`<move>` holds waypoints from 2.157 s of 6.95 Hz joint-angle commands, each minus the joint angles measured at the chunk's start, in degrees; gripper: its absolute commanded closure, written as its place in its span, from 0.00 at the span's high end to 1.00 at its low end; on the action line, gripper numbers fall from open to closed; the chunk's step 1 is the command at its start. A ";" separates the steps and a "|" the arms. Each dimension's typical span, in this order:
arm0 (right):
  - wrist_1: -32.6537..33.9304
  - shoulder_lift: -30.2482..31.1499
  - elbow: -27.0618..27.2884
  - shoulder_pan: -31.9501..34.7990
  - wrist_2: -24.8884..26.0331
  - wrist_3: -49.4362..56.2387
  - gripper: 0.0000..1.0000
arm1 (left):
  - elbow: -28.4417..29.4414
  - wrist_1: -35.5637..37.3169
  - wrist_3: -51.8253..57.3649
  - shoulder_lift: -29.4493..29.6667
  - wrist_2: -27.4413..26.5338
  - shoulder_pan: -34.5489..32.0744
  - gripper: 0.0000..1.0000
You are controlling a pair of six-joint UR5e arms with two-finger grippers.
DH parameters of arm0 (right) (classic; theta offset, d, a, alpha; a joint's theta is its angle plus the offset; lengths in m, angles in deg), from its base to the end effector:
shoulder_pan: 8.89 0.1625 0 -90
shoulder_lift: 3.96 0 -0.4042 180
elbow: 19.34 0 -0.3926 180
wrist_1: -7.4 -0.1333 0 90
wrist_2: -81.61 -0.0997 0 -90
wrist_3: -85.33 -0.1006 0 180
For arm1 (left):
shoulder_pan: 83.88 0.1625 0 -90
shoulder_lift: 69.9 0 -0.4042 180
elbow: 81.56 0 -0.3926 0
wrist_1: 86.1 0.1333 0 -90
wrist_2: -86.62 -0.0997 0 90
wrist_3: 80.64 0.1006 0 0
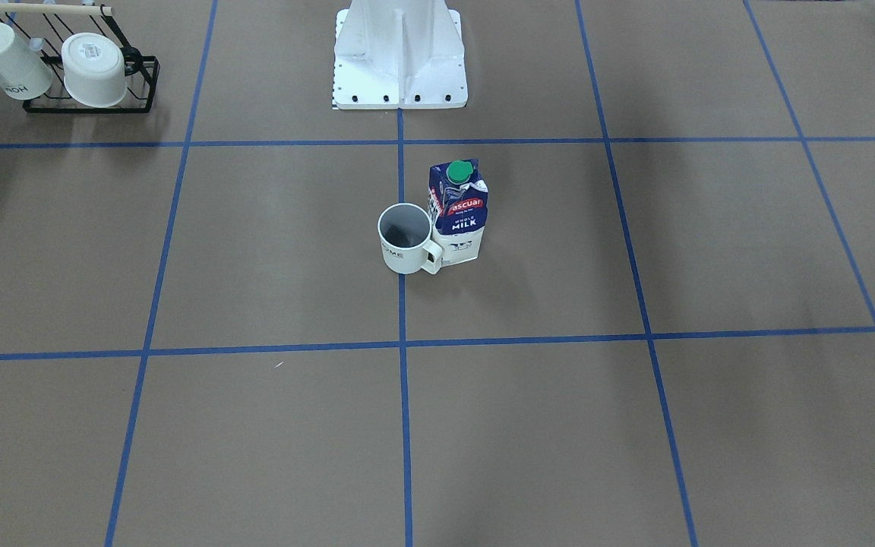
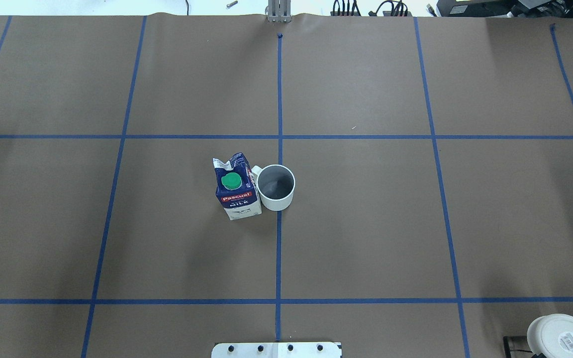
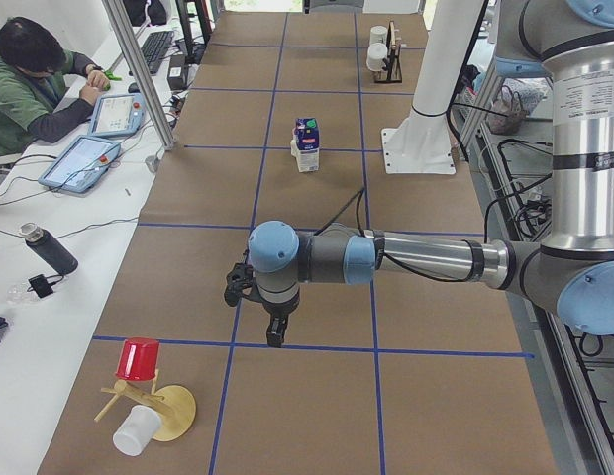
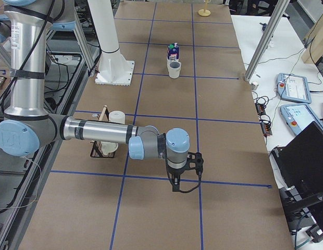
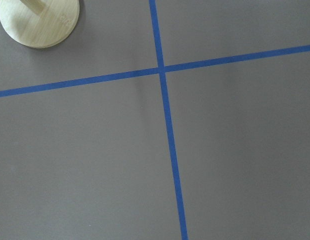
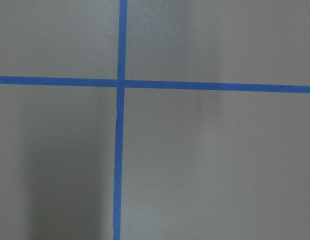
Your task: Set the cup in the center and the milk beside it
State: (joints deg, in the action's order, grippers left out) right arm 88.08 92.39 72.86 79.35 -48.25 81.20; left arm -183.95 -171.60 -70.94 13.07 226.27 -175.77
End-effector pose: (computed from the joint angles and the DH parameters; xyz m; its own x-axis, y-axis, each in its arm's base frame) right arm 0.0549 -0.4550 0.6606 0.7657 -0.0094 0.6431 -0.0246 0.9987 0.0439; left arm -0.0712 -0.4400 0.5906 0.6438 0.1586 -0.7486 -0.0766 0.9867 0.1432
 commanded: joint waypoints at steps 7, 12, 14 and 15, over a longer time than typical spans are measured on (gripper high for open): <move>-0.18 0.24 0.09 0.00 -0.30 0.00 1.00 | -0.88 -0.19 -0.03 -0.18 -4.91 -0.05 0.98; -0.18 0.15 0.62 0.00 -0.65 -0.09 1.00 | -0.97 -0.19 0.06 -0.26 -4.91 -0.05 0.98; -0.26 0.24 0.62 -0.09 -0.65 0.09 1.00 | -0.97 -0.19 -0.03 -0.26 -5.00 -0.05 0.98; -0.18 0.33 0.62 -0.35 -0.65 0.09 1.00 | -0.97 -0.19 0.06 -0.44 -5.00 -0.05 0.98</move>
State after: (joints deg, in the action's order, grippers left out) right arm 87.87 92.64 73.47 79.22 -48.89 81.23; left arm -184.95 -171.79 -70.92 12.76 221.30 -175.81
